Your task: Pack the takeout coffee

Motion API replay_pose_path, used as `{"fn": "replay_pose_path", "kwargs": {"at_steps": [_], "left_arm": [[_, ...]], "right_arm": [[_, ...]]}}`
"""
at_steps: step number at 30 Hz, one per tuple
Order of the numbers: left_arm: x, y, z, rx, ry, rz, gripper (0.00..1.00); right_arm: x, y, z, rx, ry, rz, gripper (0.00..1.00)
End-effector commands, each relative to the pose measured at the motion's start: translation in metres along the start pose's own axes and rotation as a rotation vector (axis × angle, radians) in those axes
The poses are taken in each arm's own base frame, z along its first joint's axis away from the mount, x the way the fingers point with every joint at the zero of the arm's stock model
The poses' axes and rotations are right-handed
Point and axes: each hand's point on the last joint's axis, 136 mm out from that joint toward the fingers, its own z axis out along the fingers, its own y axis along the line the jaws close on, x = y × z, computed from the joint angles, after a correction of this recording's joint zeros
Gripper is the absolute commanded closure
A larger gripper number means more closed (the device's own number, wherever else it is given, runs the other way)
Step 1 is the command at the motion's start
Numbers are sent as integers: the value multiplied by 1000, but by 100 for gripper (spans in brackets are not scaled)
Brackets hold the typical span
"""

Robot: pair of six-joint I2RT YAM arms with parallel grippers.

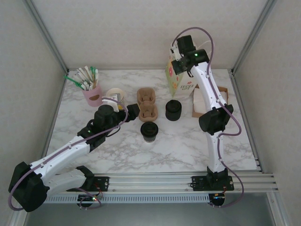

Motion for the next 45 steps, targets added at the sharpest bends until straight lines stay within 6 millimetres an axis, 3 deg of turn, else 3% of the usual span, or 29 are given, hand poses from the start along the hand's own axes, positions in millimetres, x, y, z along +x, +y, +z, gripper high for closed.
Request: {"fn": "replay_pose_path", "kwargs": {"at_steps": [1, 5, 10, 15, 23, 28, 36, 45], "left_arm": [[-8, 0, -5, 4, -29, -7, 0], [-9, -2, -6, 14, -35, -14, 0], [-12, -5, -8, 33, -45, -22, 0], [-14, -9, -8, 47, -46, -28, 0], [-16, -10, -9, 51, -51, -26, 0], [-17, -11, -8, 49, -49, -20, 0], [-18, -11, -8, 48, -54, -20, 1], [-17, -10, -8, 48, -53, -24, 0]], "right_arm": [[-31, -17, -50, 58, -141, 20, 100], [-39, -21, -89, 74, -208, 33, 100], [-36, -22, -132, 88, -252, 62, 100], [-13, -20, -167, 121, -225, 75, 100], [46, 0, -222, 108, -160, 83, 100], [87, 9, -245, 86, -101, 91, 100], [143, 5, -272, 77, 21, 116, 100], [195, 12, -283, 23, 138, 137, 100]]}}
